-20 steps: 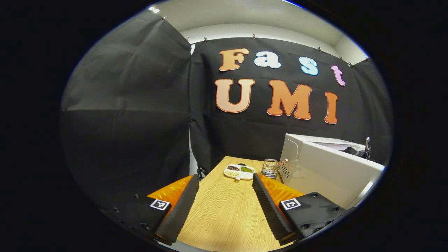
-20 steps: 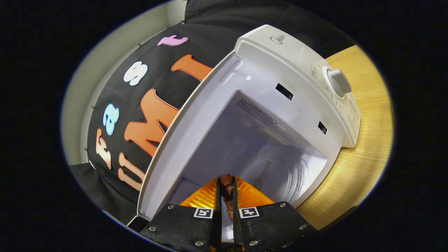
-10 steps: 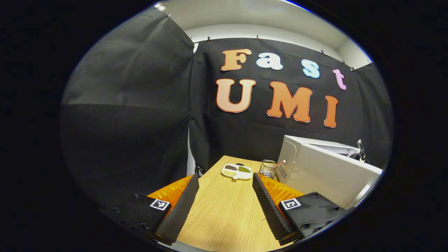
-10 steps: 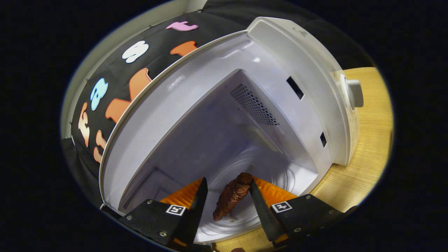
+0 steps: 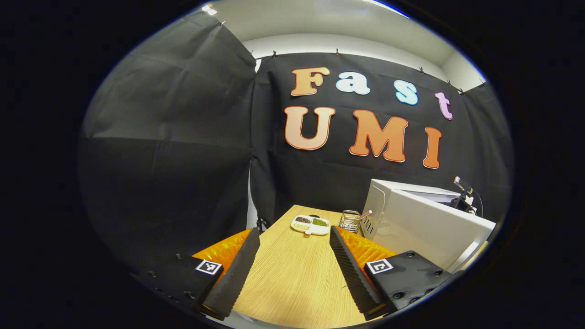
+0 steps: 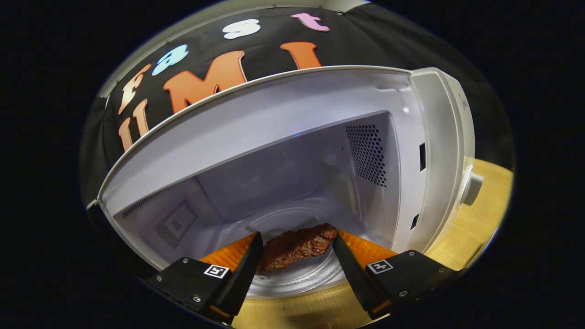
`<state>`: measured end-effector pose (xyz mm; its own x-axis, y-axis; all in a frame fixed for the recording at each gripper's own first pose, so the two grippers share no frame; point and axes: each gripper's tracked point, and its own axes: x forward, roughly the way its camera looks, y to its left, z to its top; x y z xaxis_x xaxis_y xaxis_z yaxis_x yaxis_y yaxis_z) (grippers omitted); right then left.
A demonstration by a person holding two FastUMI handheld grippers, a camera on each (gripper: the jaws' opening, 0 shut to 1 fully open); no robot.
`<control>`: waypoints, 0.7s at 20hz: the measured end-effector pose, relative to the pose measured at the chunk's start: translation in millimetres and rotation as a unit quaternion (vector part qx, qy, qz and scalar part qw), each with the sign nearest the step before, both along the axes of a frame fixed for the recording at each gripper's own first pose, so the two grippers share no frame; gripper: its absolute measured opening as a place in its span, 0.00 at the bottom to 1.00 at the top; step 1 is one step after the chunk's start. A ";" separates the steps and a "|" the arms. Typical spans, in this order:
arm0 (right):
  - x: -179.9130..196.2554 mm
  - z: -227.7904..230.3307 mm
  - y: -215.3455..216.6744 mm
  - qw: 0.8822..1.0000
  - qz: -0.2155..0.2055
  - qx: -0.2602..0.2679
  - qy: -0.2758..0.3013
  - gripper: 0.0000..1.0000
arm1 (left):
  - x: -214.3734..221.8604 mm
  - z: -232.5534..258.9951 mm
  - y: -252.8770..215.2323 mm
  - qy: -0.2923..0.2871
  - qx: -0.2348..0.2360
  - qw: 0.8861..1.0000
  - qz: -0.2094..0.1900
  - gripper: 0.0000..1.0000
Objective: Open the microwave oven with the left hand, put the food in, and close the microwave oven.
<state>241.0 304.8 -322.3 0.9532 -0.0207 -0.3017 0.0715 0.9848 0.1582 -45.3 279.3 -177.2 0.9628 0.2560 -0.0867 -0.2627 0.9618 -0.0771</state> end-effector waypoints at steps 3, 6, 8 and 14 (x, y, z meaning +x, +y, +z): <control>-1.5 2.2 -0.8 0.997 0.019 -0.069 0.000 0.94 | -3.8 0.5 -0.2 0.001 -0.003 1.000 0.002 0.96; -1.3 7.3 -3.8 0.994 0.029 -0.108 -0.002 0.95 | -5.5 1.5 -2.0 -0.002 -0.003 1.000 0.004 0.96; -1.9 10.5 -3.8 0.990 0.039 -0.135 0.000 0.95 | -7.2 2.9 -1.9 -0.005 -0.005 1.000 0.006 0.96; -14.9 10.4 24.0 0.986 0.101 -0.127 0.022 0.96 | -9.9 -1.2 -7.5 -0.007 -0.024 1.000 0.002 0.97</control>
